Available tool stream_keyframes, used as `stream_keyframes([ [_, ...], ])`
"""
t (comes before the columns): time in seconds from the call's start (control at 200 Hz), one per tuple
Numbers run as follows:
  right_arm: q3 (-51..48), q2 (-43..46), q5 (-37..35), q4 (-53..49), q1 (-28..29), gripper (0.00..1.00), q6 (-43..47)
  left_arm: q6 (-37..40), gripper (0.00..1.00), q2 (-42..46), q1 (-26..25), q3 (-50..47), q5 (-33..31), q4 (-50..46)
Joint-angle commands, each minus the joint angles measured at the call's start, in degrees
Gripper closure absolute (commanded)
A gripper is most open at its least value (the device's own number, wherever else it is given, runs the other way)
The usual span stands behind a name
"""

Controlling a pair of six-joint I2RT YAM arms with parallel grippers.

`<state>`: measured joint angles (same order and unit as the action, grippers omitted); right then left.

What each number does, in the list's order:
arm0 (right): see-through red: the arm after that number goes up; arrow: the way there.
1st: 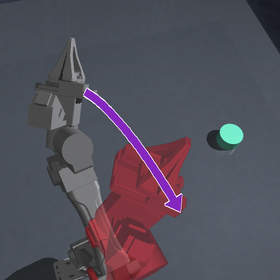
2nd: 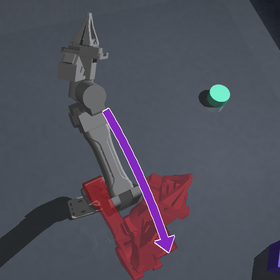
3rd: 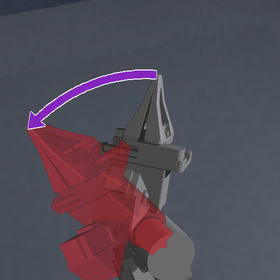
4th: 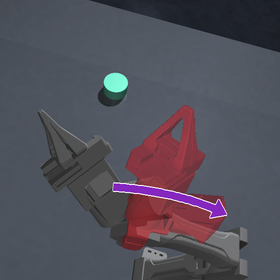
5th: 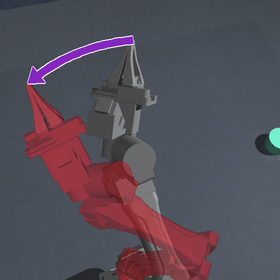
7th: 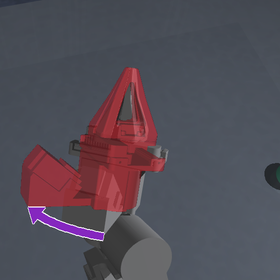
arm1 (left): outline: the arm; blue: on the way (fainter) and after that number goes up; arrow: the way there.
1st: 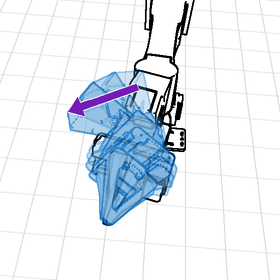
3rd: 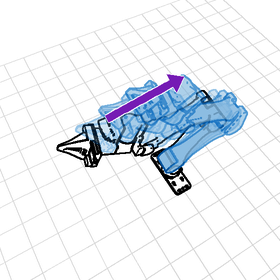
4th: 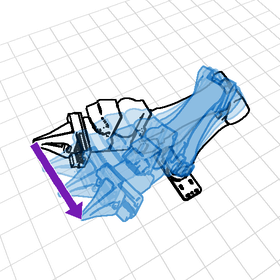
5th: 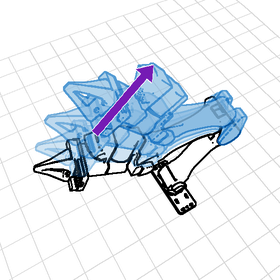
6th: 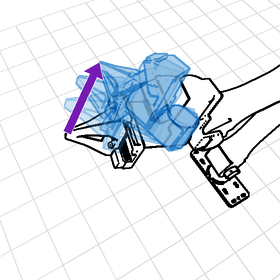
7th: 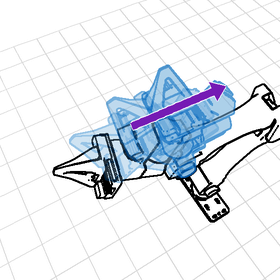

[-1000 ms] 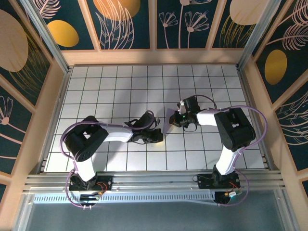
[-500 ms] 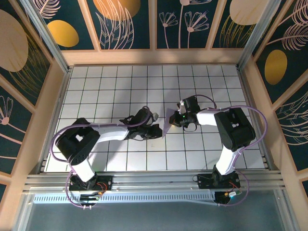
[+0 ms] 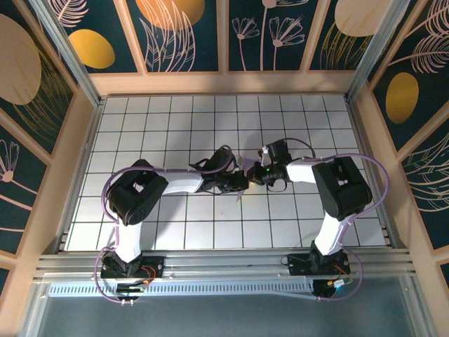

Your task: Fold a paper plane with a square sheet of paper (fold left side to right side)

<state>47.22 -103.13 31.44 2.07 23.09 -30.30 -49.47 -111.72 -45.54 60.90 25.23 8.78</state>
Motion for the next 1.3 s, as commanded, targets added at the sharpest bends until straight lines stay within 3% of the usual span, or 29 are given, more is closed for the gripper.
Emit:
stream_keyframes([
  [0.0, -2.3, -5.1, -6.5, -8.7, 1.0, 1.0, 1.1, 1.2, 1.0, -2.3, 0.5, 0.8, 0.5, -0.7],
  [0.751, -2.3, -5.0, -7.7, -10.0, 1.0, 1.0, 1.5, 10.9, 1.0, -2.3, -0.3, -0.9, 1.3, -10.2],
  [1.296, -2.0, -5.2, -7.8, -10.3, 1.0, 1.0, 1.7, 9.4, 1.0, 2.5, -3.7, -8.5, 1.1, -10.1],
])
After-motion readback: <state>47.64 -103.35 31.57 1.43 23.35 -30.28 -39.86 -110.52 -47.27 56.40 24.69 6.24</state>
